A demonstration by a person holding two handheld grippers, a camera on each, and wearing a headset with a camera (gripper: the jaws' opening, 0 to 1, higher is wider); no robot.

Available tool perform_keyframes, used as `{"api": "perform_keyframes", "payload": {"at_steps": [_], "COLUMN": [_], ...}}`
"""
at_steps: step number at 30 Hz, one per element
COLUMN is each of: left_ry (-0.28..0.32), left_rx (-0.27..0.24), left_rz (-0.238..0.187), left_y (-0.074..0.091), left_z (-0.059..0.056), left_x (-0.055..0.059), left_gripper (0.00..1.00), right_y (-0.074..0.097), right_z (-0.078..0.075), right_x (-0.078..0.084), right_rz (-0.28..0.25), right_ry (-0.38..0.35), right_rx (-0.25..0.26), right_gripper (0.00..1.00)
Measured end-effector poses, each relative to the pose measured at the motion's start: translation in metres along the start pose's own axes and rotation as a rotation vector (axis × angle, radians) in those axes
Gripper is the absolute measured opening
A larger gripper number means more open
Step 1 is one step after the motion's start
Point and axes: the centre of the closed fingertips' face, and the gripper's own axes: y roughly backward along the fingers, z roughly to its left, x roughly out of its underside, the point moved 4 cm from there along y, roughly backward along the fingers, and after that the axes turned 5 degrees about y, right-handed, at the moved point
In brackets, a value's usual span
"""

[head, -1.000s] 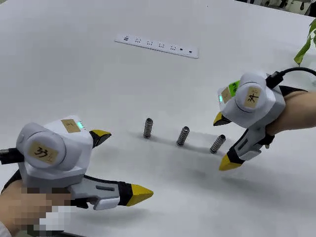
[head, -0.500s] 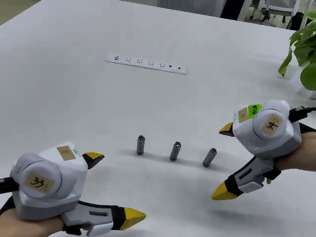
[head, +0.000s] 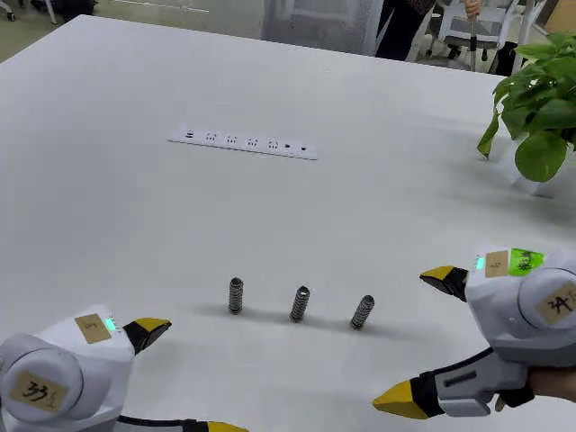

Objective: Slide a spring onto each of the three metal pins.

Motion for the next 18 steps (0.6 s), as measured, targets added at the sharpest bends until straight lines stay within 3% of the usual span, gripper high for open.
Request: {"api": "perform_keyframes", "payload": {"at_steps": [4, 18], "left_ry": [0.008, 0.017], "left_rx": [-0.009, -0.021], "left_rz": [-0.013, -0.023], "left_y": [0.001, 0.002], "left_z": [0.000, 0.002], "left_x": [-0.002, -0.003], "left_gripper": [0.93, 0.93], "right_y": [0.008, 0.023], "right_z": [0.009, 0.026], "right_x": [0.008, 0.029], "right_rz": [0.011, -0.050], "right_ry": [-0.016, -0.154], "right_rx": [0.022, 0.085], "right_gripper": [0.99, 0.99]}}
